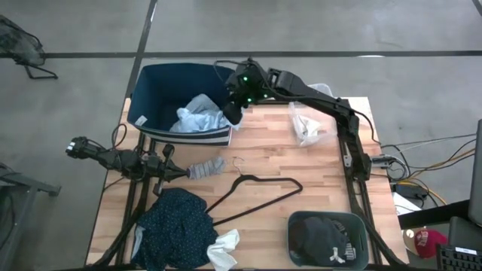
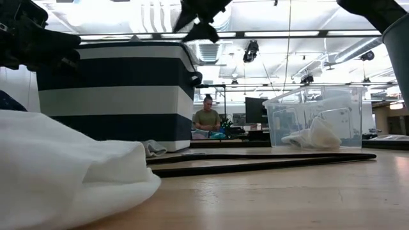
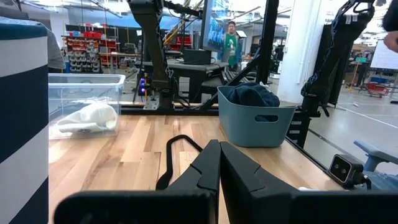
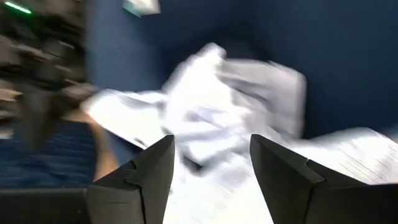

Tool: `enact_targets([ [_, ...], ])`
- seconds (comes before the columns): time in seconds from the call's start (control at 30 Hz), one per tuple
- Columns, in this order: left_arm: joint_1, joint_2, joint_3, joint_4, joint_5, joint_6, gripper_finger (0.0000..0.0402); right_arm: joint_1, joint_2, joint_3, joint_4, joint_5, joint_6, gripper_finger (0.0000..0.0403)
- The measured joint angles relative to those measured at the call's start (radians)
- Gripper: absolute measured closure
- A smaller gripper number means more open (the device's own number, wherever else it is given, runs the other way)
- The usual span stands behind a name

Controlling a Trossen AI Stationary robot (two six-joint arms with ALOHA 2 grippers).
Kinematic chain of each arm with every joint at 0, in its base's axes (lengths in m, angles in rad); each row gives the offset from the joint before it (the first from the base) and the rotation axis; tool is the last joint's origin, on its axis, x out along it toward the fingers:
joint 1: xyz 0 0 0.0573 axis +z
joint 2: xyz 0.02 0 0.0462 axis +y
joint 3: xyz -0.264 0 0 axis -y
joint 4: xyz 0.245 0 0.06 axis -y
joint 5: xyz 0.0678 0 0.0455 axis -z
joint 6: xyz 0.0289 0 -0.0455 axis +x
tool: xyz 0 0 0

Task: Pick & Place Cloths
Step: Put the white patterned polo shirt into the laundry bin

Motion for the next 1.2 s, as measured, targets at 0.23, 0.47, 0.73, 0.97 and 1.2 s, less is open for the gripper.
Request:
enact_targets([
  [0.23, 0.001, 0.000, 0.000, 0.000, 0.000, 0.000, 0.0392, 0.017, -0.002, -0.013, -0.162, 0.093, -0.046, 0.0208],
  [0.47, 0.001, 0.000, 0.000, 0.000, 0.000, 0.000, 0.0392, 0.065, -0.005, -0.050, -0.254, 0.097, -0.108, 0.0222],
  [0.73, 0.001, 0.000, 0.000, 0.000, 0.000, 0.000, 0.0392, 0.131, -0.007, -0.105, -0.297, 0.109, -0.102, 0.0246],
  [0.97, 0.001, 0.000, 0.000, 0.000, 0.000, 0.000, 0.0392, 0.221, -0.007, -0.205, -0.335, 0.262, -0.014, 0.0270],
  [1.2, 0.001, 0.000, 0.000, 0.000, 0.000, 0.000, 0.0392, 0.332, -0.012, -0.361, -0.283, 0.640, -0.029, 0.0328],
])
